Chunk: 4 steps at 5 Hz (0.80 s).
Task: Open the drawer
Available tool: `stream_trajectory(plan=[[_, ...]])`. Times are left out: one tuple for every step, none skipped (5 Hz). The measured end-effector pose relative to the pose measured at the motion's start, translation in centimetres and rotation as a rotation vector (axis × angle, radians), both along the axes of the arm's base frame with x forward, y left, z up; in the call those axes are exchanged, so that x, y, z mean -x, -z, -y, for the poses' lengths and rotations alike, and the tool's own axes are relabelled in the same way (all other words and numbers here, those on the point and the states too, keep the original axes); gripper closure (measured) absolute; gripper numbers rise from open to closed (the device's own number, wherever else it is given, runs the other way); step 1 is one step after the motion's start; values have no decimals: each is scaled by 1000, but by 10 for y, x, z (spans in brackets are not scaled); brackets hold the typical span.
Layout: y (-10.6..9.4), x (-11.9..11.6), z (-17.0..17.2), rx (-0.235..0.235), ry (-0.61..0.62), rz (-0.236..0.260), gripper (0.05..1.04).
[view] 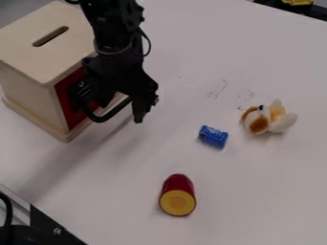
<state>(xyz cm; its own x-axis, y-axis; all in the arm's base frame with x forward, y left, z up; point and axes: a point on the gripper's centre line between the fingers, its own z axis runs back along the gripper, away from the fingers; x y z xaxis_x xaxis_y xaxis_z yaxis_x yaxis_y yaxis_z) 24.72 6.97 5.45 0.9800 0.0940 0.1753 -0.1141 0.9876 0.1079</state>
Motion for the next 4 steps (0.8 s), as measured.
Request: stream_trajectory(plan=[[13, 0, -2, -14, 7, -34, 84], [16, -7, -2, -13, 17, -30, 136], [20, -11, 2, 15, 44, -32, 423], [21, -12, 3, 18, 51, -24, 717]])
